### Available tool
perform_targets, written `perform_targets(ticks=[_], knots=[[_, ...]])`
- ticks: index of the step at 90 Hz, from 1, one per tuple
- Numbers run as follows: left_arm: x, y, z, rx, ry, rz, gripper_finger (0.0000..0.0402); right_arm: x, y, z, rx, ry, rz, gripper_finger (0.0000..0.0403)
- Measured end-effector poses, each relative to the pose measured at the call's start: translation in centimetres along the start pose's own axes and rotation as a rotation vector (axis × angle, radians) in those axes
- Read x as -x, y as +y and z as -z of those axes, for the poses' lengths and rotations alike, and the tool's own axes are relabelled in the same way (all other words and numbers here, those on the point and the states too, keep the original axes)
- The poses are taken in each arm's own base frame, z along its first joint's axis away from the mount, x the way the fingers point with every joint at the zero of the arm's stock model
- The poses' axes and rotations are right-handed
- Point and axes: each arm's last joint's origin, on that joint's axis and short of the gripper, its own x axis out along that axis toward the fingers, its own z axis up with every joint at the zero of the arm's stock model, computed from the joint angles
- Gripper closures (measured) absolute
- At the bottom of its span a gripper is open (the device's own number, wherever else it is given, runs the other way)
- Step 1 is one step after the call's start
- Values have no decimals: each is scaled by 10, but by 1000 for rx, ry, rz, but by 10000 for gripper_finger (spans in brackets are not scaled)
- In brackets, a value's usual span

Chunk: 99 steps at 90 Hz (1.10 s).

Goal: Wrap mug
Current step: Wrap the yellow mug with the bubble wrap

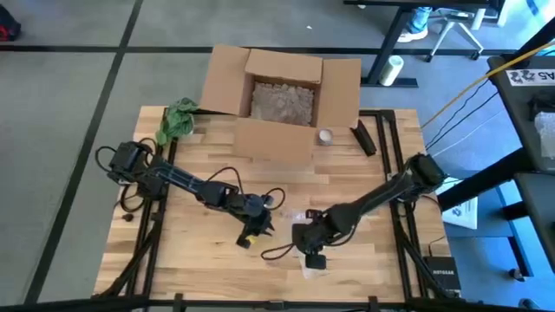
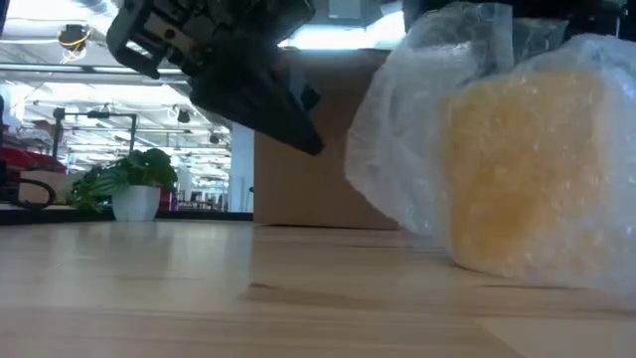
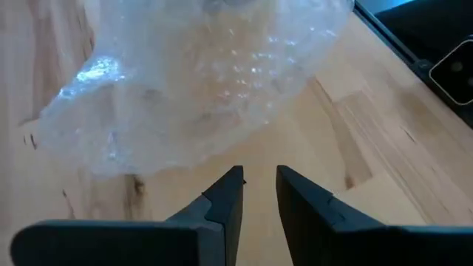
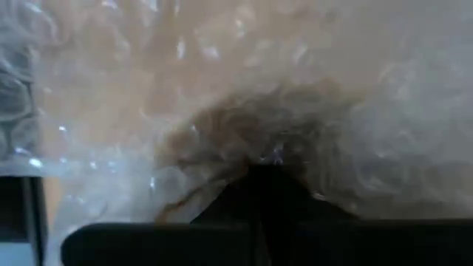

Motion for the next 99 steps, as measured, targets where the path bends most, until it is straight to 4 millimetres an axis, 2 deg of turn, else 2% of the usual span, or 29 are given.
perform_targets(ticks=[15, 42, 65, 85, 99], knots=[[0, -1, 0, 2, 3, 9, 336, 4, 0, -2, -4, 3, 20, 403], [0, -1, 1, 12, 10, 10, 336, 48, 11, -6, 20, -65, 119, 403], [0, -2, 1, 14, 11, 11, 336, 76, 15, -9, 21, -49, 210, 403], [0, -3, 1, 11, 11, 14, 336, 90, 31, -10, 48, -96, 210, 403], [0, -3, 1, 11, 8, 13, 336, 87, 43, -7, 73, -131, 154, 403]])
